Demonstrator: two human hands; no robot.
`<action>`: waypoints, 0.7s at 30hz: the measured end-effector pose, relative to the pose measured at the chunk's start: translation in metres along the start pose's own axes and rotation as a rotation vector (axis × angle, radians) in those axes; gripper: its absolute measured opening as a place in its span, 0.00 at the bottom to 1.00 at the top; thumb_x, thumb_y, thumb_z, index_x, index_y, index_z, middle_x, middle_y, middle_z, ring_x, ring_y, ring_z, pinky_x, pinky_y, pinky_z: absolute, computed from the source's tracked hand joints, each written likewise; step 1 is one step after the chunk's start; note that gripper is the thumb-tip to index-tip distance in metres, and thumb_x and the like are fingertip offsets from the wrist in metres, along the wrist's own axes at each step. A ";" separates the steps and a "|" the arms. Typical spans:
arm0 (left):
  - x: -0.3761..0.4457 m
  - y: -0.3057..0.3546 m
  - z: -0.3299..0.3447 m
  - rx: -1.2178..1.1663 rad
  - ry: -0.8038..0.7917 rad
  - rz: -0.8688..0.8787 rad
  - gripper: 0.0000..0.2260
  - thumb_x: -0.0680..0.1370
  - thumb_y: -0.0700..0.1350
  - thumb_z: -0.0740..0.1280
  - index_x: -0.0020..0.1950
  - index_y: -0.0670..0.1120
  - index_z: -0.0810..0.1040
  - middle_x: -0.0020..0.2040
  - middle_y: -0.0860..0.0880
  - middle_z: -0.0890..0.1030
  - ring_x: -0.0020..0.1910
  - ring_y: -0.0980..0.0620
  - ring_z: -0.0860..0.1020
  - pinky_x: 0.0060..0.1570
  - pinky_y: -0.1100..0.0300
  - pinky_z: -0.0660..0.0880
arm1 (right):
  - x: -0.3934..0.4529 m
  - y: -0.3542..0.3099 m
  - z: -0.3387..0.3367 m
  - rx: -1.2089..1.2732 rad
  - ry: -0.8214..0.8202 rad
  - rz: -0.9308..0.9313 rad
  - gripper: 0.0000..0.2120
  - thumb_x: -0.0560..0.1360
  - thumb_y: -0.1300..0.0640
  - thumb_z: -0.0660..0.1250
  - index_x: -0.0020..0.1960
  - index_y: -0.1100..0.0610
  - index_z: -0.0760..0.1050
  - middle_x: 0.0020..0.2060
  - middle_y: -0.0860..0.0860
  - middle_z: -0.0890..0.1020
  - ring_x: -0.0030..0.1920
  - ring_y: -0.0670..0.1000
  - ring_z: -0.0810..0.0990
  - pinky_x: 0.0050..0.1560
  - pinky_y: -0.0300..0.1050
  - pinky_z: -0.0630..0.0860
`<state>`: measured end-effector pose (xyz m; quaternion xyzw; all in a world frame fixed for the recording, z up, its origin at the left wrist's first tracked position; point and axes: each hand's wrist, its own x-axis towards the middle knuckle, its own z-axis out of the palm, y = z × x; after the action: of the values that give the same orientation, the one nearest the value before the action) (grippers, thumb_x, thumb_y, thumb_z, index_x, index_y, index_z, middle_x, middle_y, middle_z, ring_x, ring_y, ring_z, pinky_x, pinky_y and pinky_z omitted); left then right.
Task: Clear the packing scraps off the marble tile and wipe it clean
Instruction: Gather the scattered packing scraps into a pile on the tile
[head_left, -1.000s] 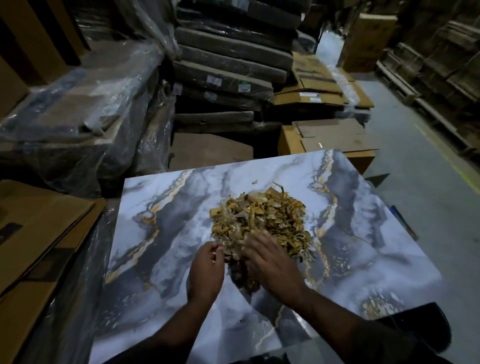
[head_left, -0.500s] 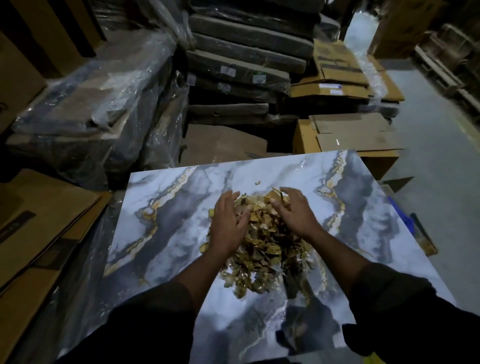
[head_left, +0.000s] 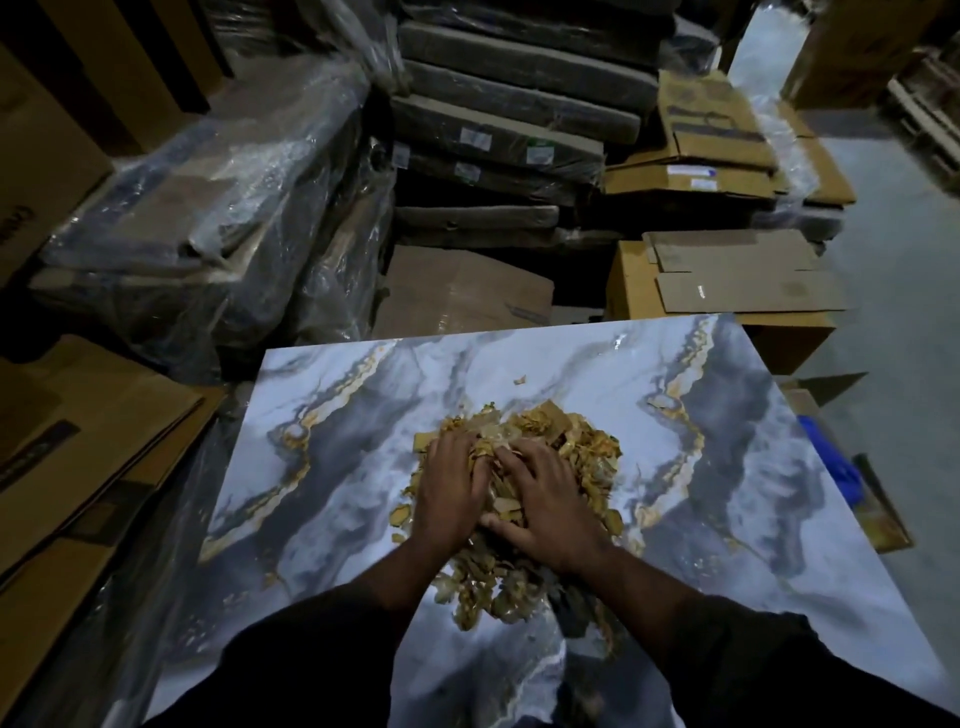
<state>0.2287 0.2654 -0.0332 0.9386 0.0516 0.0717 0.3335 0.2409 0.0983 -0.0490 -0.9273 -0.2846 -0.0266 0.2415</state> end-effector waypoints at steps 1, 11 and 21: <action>0.001 0.002 0.000 -0.013 0.021 -0.007 0.12 0.81 0.50 0.56 0.55 0.44 0.74 0.54 0.46 0.74 0.55 0.46 0.71 0.57 0.45 0.70 | 0.001 0.001 0.001 0.007 0.014 -0.003 0.35 0.78 0.33 0.61 0.78 0.51 0.63 0.73 0.55 0.66 0.73 0.58 0.65 0.72 0.59 0.65; 0.012 0.047 -0.002 -0.484 0.197 -0.142 0.20 0.80 0.53 0.53 0.66 0.49 0.75 0.62 0.51 0.74 0.63 0.57 0.73 0.65 0.59 0.70 | 0.034 -0.018 -0.017 0.374 0.201 0.132 0.20 0.75 0.54 0.64 0.67 0.54 0.74 0.58 0.52 0.72 0.61 0.53 0.70 0.61 0.51 0.72; 0.011 0.093 -0.021 -0.905 0.224 -0.411 0.12 0.84 0.54 0.61 0.59 0.47 0.76 0.56 0.46 0.83 0.56 0.49 0.82 0.58 0.52 0.79 | 0.049 -0.074 -0.045 0.798 0.342 0.372 0.26 0.76 0.39 0.48 0.58 0.53 0.76 0.55 0.50 0.75 0.59 0.53 0.74 0.64 0.57 0.72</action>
<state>0.2408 0.2082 0.0435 0.6569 0.2346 0.1201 0.7064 0.2461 0.1557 0.0317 -0.7796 -0.0578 -0.0240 0.6232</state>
